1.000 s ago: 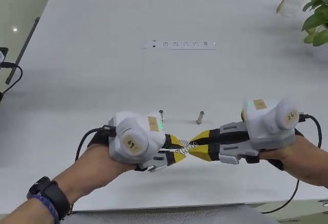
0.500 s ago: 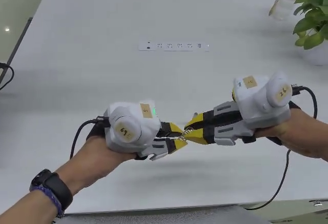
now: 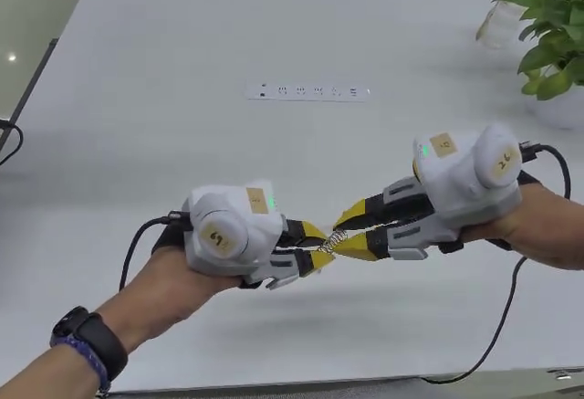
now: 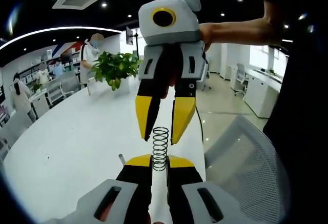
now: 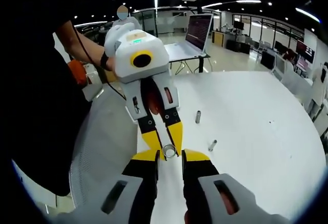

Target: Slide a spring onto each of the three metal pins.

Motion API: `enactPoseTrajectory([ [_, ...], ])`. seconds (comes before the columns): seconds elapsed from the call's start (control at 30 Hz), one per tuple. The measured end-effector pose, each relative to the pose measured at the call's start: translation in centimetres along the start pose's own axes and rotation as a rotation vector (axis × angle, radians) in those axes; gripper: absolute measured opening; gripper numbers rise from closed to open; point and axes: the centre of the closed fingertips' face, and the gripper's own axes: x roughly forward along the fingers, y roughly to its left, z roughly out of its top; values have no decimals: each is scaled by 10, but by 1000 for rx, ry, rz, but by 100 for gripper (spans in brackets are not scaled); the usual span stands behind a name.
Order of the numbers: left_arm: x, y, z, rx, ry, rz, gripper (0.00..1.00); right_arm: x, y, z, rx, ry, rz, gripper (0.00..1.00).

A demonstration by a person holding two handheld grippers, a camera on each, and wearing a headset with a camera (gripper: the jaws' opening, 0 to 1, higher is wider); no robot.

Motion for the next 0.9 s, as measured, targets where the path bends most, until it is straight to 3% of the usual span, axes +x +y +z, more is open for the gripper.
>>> enactPoseTrajectory([
  [0.13, 1, 0, 5, 3, -10, -2, 2, -5, -2, -1, -62, 57, 13, 18],
  [0.63, 0, -1, 11, 17, -19, -8, 2, -3, 1, 0, -195, 183, 66, 20],
  [0.9, 1, -2, 13, 20, -22, -11, 2, 0, 2, -1, -235, 219, 87, 17],
])
